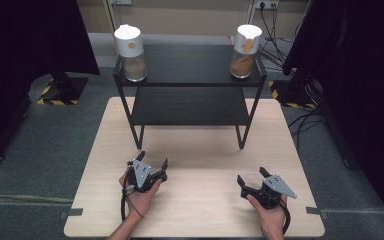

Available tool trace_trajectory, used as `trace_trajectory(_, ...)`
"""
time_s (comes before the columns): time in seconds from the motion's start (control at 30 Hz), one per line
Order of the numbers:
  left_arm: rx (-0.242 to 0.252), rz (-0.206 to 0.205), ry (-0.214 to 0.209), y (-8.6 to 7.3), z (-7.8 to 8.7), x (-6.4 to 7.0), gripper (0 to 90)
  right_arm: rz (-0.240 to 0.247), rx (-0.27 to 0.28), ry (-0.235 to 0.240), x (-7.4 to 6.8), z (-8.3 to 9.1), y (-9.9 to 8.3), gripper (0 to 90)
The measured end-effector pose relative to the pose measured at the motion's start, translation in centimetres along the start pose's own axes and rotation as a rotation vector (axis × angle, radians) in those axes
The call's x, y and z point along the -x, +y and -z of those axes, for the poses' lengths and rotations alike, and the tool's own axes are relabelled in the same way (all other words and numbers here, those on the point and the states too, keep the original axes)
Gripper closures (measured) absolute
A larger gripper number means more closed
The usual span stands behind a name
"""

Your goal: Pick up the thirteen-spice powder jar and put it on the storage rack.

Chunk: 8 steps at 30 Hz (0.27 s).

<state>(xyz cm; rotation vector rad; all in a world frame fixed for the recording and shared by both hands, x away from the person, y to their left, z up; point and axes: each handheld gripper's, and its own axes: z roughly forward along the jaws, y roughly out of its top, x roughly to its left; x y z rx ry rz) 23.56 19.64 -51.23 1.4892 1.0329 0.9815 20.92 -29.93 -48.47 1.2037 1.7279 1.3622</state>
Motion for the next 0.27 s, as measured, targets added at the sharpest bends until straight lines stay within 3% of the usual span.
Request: trace_trajectory(0.27,-0.001,-0.001,-0.002,0.02,-0.03,-0.02,13.4,-0.003,0.001,0.001,0.04,0.02,-0.02,6.8)
